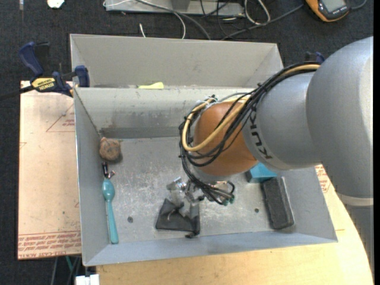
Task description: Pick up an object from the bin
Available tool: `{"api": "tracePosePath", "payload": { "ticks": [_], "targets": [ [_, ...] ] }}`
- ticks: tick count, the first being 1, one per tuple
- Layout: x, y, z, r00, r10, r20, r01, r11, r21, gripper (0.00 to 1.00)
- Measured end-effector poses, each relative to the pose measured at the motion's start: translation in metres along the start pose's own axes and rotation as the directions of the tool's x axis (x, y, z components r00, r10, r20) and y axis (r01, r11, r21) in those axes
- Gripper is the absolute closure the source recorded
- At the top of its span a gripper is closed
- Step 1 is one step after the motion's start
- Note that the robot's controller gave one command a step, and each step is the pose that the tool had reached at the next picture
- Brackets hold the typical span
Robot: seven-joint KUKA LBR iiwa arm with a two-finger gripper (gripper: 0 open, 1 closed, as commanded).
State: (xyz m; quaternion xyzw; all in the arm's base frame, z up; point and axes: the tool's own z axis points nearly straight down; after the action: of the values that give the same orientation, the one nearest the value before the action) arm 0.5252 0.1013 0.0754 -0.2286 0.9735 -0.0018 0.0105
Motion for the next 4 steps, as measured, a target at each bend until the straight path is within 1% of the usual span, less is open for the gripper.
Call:
{"api": "tracePosePath", "payload": {
  "ticks": [1,2,3,4],
  "targets": [
    [-0.007,-0.001,-0.048,1.000,0.007,-0.005,-0.007,1.000,-0.001,1.00],
    [-0.009,0.008,-0.125,1.000,-0.029,-0.004,0.029,1.000,-0.001,1.00],
    [-0.033,-0.006,-0.091,0.985,-0.175,0.011,0.175,0.985,0.005,1.00],
    [-0.028,-0.001,-0.014,0.976,-0.216,0.013,0.216,0.976,0.004,1.00]
  ]
}}
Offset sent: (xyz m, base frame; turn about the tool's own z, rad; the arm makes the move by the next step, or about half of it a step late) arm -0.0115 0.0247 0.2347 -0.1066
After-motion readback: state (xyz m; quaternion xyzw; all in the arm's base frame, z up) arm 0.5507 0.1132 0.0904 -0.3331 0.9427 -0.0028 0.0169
